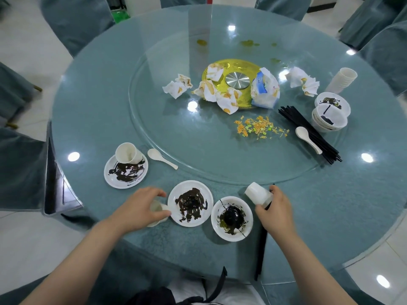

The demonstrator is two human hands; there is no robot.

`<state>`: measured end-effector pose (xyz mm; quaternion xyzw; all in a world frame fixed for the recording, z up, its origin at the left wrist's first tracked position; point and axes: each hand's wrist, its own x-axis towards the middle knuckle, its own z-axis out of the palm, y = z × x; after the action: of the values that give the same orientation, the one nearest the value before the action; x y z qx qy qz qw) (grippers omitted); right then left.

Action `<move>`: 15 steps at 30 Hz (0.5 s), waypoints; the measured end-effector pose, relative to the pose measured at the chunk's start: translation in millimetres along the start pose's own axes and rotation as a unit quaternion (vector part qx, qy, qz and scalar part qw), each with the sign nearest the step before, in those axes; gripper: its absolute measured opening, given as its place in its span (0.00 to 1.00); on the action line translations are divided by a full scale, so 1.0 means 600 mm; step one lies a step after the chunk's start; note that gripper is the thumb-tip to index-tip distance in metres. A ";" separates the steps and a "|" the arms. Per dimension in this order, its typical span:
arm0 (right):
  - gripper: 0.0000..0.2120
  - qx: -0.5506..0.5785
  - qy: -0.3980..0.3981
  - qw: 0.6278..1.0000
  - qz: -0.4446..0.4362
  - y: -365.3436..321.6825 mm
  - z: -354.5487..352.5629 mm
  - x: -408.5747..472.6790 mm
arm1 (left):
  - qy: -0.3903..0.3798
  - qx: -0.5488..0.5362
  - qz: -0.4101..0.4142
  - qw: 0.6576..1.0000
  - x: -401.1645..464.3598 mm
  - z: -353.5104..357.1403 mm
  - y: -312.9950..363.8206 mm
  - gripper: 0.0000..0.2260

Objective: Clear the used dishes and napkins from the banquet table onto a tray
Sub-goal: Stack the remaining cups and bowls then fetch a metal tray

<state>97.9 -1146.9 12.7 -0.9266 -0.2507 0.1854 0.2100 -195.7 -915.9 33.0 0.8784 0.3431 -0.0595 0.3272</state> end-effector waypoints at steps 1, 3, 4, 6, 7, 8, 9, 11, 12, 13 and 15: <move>0.31 0.015 0.007 1.000 -0.004 -0.005 -0.002 -0.002 | -0.005 0.001 -0.001 1.000 -0.009 0.001 -0.006 0.35; 0.29 0.048 0.026 0.998 -0.023 -0.017 -0.007 -0.005 | -0.012 0.000 0.003 1.000 -0.026 0.003 -0.019 0.43; 0.28 0.061 0.035 0.997 -0.032 -0.024 -0.010 -0.006 | -0.010 -0.001 0.008 1.000 -0.033 0.006 -0.025 0.45; 0.27 0.084 0.048 0.994 -0.046 -0.042 -0.017 -0.009 | -0.007 -0.010 0.013 1.000 -0.045 0.014 -0.039 0.45; 0.26 0.095 0.050 0.993 -0.053 -0.053 -0.020 -0.011 | -0.004 -0.022 0.013 1.000 -0.051 0.019 -0.046 0.43; 0.26 0.105 0.048 0.991 -0.062 -0.063 -0.021 -0.013 | -0.002 -0.037 0.012 0.999 -0.055 0.024 -0.050 0.41; 0.26 0.114 0.043 0.990 -0.074 -0.074 -0.022 -0.015 | 0.002 -0.053 0.009 0.999 -0.059 0.029 -0.055 0.40; 0.25 0.128 0.026 0.986 -0.104 -0.096 -0.020 -0.020 | 0.010 -0.079 0.007 0.997 -0.062 0.038 -0.061 0.40; 0.25 0.129 0.017 0.984 -0.119 -0.107 -0.017 -0.023 | 0.015 -0.087 0.006 0.996 -0.062 0.042 -0.061 0.40; 0.25 0.129 0.005 0.983 -0.134 -0.119 -0.015 -0.027 | 0.022 -0.094 0.005 0.995 -0.062 0.046 -0.062 0.39; 0.25 0.130 -0.026 0.978 -0.160 -0.143 -0.008 -0.037 | 0.045 -0.108 0.005 0.993 -0.061 0.051 -0.059 0.37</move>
<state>48.8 -1093.1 63.3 -0.8342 -0.3750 0.2040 0.3491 -242.7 -936.0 2.2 0.8416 0.3573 0.0193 0.4046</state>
